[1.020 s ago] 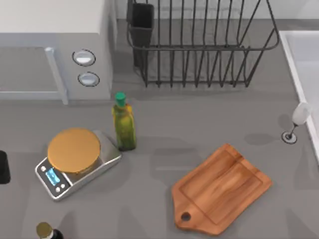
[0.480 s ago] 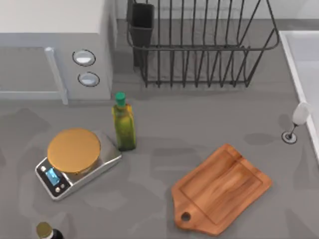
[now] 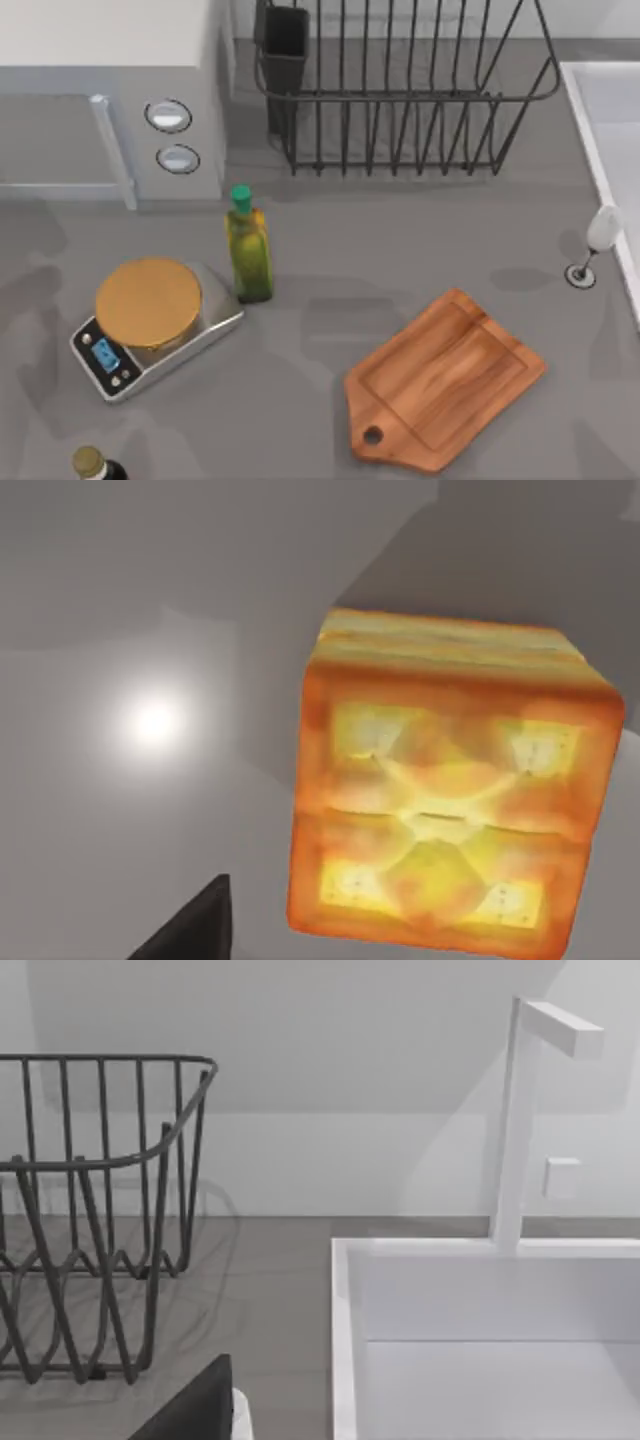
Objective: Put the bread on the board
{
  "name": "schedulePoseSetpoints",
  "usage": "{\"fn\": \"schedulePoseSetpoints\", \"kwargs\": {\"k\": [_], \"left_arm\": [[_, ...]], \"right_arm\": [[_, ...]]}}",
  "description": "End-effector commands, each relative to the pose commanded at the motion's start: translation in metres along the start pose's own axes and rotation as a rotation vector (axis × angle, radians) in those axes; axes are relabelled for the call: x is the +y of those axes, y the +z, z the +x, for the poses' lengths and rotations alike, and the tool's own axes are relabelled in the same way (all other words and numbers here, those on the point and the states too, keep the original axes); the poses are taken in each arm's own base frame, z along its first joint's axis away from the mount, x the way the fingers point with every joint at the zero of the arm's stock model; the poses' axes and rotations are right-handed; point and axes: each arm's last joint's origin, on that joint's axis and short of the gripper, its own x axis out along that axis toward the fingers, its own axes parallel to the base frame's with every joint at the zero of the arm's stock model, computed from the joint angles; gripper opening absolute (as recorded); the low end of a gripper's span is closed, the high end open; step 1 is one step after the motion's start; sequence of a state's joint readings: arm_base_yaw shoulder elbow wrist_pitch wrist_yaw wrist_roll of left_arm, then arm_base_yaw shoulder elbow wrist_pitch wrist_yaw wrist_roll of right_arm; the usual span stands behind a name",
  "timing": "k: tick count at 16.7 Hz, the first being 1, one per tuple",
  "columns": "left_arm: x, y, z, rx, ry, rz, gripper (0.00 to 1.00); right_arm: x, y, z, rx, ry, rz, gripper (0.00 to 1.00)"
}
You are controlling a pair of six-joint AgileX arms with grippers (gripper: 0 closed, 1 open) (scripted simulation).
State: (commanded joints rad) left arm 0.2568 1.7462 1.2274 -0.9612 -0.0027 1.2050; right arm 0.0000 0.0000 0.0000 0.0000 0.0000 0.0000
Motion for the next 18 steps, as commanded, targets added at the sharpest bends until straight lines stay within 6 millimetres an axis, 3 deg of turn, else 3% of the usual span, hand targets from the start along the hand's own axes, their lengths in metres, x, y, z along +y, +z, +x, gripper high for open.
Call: {"fn": "schedulePoseSetpoints", "kwargs": {"k": [4,8,13,18], "left_arm": [[0.022,0.003,0.015,0.026,-0.083,0.078,1.00],[0.023,0.003,0.015,0.027,-0.086,0.082,1.00],[0.012,0.000,0.022,0.027,-0.083,0.078,1.00],[-0.006,-0.003,0.052,0.025,-0.081,0.079,1.00]], "right_arm": [[0.000,0.000,0.000,0.000,0.000,0.000,1.00],[0.000,0.000,0.000,0.000,0.000,0.000,1.00],[0.000,0.000,0.000,0.000,0.000,0.000,1.00],[0.000,0.000,0.000,0.000,0.000,0.000,1.00]]}}
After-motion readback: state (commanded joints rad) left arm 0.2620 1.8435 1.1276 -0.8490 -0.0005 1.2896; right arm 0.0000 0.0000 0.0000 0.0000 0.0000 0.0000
